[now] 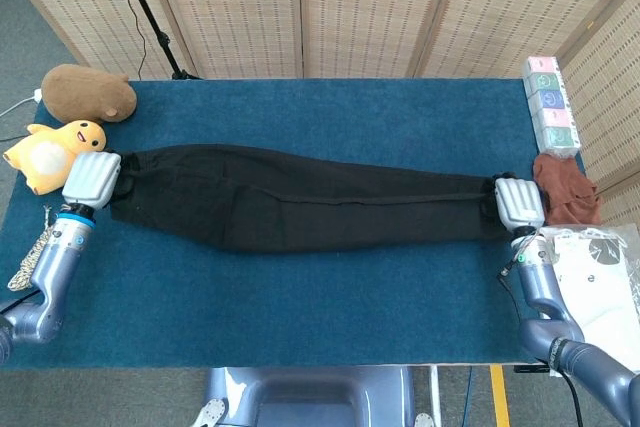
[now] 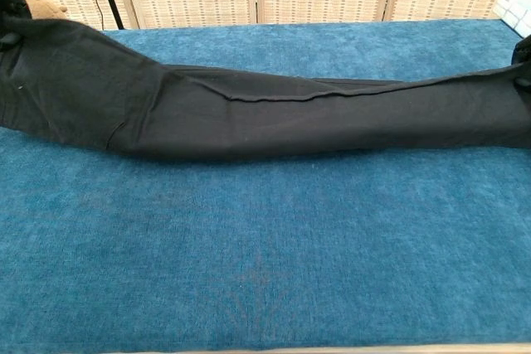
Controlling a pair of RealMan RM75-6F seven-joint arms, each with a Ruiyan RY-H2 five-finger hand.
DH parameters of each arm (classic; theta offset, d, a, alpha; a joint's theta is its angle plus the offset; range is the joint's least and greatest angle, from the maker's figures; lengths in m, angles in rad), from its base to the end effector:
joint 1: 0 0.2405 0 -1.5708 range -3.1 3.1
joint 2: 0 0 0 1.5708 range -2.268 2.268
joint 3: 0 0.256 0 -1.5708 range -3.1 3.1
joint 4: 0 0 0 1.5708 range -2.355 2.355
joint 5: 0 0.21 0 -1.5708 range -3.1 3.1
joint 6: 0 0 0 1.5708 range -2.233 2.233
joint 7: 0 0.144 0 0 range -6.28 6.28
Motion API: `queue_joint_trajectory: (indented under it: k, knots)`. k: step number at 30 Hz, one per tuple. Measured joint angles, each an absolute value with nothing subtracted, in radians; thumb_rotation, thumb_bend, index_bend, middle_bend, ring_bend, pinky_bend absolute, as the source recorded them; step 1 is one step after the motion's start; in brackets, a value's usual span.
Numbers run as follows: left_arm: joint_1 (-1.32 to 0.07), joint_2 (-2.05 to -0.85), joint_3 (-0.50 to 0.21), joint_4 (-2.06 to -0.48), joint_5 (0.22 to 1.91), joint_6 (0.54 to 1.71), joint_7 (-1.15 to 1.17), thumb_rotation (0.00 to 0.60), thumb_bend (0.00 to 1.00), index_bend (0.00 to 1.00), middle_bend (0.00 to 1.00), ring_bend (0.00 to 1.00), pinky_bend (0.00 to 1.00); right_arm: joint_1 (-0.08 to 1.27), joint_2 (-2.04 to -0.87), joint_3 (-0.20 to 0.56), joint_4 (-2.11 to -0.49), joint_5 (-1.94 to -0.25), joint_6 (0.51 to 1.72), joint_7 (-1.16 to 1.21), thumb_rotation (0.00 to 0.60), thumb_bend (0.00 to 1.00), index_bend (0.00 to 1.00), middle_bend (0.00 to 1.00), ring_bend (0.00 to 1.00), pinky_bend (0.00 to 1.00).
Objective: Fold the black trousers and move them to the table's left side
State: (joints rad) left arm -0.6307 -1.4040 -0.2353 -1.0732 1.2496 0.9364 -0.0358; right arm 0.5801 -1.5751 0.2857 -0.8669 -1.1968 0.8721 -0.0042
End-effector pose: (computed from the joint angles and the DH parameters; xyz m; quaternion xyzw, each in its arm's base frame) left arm -0.2735 0.4021 0.1049 -0.6548 -0.3646 -0.3574 0.5573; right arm -0.3174 -0.3947 0.0710 0.6165 -0.4113 0.3124 0.5942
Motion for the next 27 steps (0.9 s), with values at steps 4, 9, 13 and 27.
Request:
queue_joint_trajectory:
  k: [4, 9, 13, 27]
  knots:
    - [-0.654, -1.425, -0.255, -1.050, 1.222, 0.921, -0.024, 0.600, 0.50, 0.62, 0.62, 0.46, 0.55, 0.600, -1.596, 0.289, -0.797, -1.183, 0.843, 0.015, 0.600, 0.70, 0.61, 0.44, 0.30, 0.43]
    - [-0.666, -1.442, -0.257, -1.022, 1.235, 0.933, -0.047, 0.600, 0.50, 0.62, 0.61, 0.46, 0.55, 0.616, -1.619, 0.286, -0.745, -1.184, 0.829, 0.035, 0.600, 0.70, 0.61, 0.44, 0.30, 0.43]
    - [-0.679, -1.464, -0.252, -0.977, 1.262, 0.946, -0.083, 0.600, 0.50, 0.62, 0.61, 0.46, 0.55, 0.633, -1.648, 0.280, -0.682, -1.189, 0.820, 0.043, 0.600, 0.70, 0.61, 0.44, 0.30, 0.43]
    - [-0.699, -1.513, -0.244, -0.887, 1.252, 0.933, -0.090, 0.600, 0.50, 0.62, 0.61, 0.46, 0.55, 0.683, -1.729, 0.264, -0.496, -1.209, 0.776, 0.085, 0.600, 0.70, 0.61, 0.44, 0.31, 0.43]
